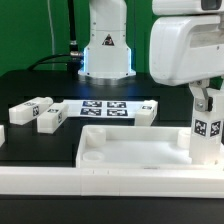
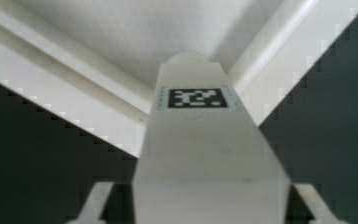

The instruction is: Assemble desk

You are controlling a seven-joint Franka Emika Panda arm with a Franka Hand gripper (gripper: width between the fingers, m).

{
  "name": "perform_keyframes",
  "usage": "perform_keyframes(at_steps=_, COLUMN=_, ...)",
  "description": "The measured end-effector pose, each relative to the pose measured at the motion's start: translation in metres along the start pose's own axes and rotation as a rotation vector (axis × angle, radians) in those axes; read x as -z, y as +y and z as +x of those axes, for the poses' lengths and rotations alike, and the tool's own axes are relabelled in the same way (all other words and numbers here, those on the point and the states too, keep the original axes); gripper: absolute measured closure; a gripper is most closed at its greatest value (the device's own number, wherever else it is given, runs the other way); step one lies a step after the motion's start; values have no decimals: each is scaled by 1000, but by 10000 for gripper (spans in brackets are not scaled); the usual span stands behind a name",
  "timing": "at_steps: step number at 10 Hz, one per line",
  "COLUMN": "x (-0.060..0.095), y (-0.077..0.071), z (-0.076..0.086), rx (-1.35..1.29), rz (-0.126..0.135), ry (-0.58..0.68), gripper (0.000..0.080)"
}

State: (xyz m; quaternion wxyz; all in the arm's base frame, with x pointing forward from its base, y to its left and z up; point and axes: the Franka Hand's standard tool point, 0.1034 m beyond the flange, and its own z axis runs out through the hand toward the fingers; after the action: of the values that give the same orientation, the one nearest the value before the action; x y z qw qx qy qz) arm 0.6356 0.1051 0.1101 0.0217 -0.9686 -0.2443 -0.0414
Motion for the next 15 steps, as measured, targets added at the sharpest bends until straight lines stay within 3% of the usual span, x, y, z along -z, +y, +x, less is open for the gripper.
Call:
perform_keyframes(at_steps=7, x=-1, y=3, z=-1, rx=-478, rz=-4, ry=10, gripper=510)
perform_keyframes(at_steps=10, x=-1, y=5, z=-3, rx=-774, rz=2, ry=11, gripper=509)
perform_keyframes(at_steps=14, x=-1, y=5, z=-4, rx=-1187, rz=-12, ry=11, gripper=509)
perform_keyframes(at_steps=15, x=-1, y=6, z=-4, rx=-1302, rz=-4, ry=7, gripper=509)
